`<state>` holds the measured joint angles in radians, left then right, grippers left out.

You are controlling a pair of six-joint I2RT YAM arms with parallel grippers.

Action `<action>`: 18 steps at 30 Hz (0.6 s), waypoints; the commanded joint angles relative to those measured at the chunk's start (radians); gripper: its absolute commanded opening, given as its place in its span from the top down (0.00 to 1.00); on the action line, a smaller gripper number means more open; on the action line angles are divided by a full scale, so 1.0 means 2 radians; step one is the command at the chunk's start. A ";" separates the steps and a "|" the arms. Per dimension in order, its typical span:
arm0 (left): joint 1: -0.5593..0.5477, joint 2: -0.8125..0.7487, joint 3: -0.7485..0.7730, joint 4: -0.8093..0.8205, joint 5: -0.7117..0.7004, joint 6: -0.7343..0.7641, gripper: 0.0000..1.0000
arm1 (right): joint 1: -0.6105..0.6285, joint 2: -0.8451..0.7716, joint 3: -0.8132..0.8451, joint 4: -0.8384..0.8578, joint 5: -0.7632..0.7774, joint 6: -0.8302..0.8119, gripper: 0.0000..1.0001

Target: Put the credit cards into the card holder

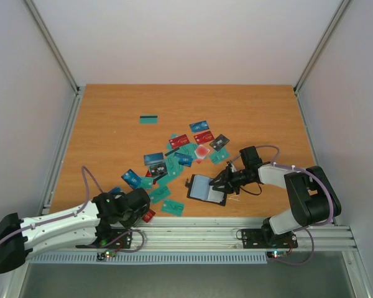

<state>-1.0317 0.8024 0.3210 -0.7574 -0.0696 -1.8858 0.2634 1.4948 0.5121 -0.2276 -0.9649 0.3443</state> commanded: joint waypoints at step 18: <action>0.003 -0.007 0.053 -0.028 -0.088 0.049 0.90 | 0.000 0.001 0.000 0.016 -0.006 0.010 0.73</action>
<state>-1.0306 0.7944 0.4145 -0.8116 -0.1921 -1.7973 0.2634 1.4948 0.5091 -0.2085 -0.9657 0.3626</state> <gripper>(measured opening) 0.105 0.275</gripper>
